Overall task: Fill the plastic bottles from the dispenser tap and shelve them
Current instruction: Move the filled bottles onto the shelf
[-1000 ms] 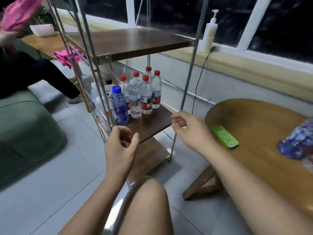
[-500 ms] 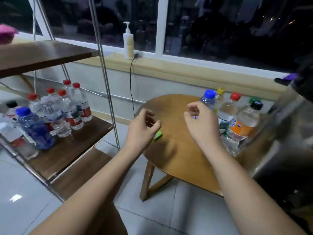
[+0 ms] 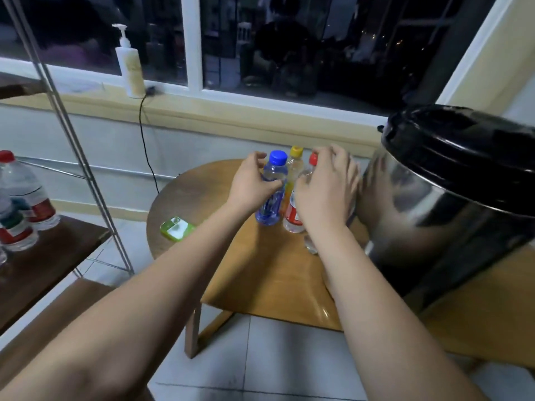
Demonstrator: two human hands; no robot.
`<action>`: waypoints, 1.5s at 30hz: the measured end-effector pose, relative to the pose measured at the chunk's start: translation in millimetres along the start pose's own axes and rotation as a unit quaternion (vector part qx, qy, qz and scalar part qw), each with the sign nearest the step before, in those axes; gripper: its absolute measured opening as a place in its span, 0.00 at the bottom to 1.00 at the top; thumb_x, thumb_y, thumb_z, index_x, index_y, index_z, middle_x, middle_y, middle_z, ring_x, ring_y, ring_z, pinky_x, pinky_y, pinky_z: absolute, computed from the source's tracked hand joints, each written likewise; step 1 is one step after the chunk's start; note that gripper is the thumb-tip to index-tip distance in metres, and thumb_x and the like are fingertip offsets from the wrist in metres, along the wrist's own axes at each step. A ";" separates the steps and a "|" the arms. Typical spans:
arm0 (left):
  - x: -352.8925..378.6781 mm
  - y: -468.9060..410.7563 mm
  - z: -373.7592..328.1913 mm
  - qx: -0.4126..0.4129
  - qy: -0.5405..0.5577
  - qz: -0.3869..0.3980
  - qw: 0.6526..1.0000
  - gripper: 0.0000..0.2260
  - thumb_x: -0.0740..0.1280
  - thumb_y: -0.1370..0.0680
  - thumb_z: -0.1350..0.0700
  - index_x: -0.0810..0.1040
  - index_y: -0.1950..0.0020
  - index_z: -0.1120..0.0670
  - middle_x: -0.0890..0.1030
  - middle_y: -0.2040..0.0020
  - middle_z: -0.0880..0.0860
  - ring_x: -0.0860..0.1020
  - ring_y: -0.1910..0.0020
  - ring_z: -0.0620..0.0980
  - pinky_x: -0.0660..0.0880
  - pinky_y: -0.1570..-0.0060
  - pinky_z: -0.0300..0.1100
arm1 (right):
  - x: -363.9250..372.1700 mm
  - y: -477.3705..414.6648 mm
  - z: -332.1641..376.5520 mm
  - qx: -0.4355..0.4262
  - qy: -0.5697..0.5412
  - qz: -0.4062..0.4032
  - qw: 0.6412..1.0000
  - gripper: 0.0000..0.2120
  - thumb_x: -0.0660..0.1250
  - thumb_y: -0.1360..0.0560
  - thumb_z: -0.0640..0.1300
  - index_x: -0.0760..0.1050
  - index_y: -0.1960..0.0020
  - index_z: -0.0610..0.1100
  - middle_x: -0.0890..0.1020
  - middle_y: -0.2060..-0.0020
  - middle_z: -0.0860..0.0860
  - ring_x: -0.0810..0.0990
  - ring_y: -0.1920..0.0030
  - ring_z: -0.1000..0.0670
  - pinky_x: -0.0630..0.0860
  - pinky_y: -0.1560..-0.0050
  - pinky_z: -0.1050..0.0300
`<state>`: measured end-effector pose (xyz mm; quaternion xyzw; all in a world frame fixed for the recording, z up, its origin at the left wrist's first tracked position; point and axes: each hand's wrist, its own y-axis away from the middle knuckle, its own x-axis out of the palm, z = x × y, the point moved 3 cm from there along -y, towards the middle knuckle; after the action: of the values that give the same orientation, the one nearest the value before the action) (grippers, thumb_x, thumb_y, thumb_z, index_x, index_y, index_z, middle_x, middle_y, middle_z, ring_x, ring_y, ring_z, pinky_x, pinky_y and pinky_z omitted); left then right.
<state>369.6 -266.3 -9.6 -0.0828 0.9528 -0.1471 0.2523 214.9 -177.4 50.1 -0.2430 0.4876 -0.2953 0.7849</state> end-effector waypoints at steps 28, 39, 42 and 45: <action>-102.9 134.1 17.6 0.011 0.041 -0.069 0.997 0.32 0.86 0.32 0.48 0.77 0.32 0.43 0.85 0.42 0.39 0.83 0.46 0.38 0.80 0.49 0.35 | 35.5 55.8 14.9 -0.110 -0.020 0.154 0.982 0.22 0.73 0.18 0.50 0.72 0.31 0.39 0.78 0.36 0.41 0.78 0.34 0.37 0.77 0.33 0.40; -252.9 220.8 112.8 -0.087 -0.005 -0.207 0.974 0.30 0.87 0.32 0.57 0.79 0.35 0.43 0.86 0.46 0.36 0.85 0.46 0.37 0.76 0.51 0.26 | 79.4 104.3 202.0 -0.096 -0.329 0.371 0.863 0.22 0.74 0.22 0.58 0.73 0.39 0.44 0.82 0.44 0.48 0.80 0.42 0.46 0.75 0.44 0.51; -282.8 225.2 147.5 -0.117 -0.019 -0.241 0.963 0.30 0.86 0.31 0.57 0.79 0.33 0.43 0.86 0.44 0.37 0.85 0.46 0.35 0.78 0.49 0.28 | 115.3 129.4 250.8 -0.096 -0.355 0.407 0.836 0.21 0.76 0.22 0.58 0.72 0.43 0.45 0.83 0.48 0.49 0.82 0.47 0.48 0.77 0.47 0.50; -310.6 220.0 179.1 -0.156 -0.047 -0.275 0.948 0.29 0.86 0.32 0.53 0.78 0.36 0.40 0.86 0.46 0.38 0.84 0.49 0.32 0.80 0.50 0.35 | 154.6 152.0 292.0 -0.092 -0.378 0.430 0.815 0.17 0.77 0.22 0.54 0.71 0.46 0.47 0.84 0.50 0.50 0.84 0.50 0.51 0.77 0.53 0.53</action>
<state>708.5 -29.5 -87.2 -0.3865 0.8913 -0.0558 0.2303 568.9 -150.9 -29.1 -0.1718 0.2324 0.2338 0.9283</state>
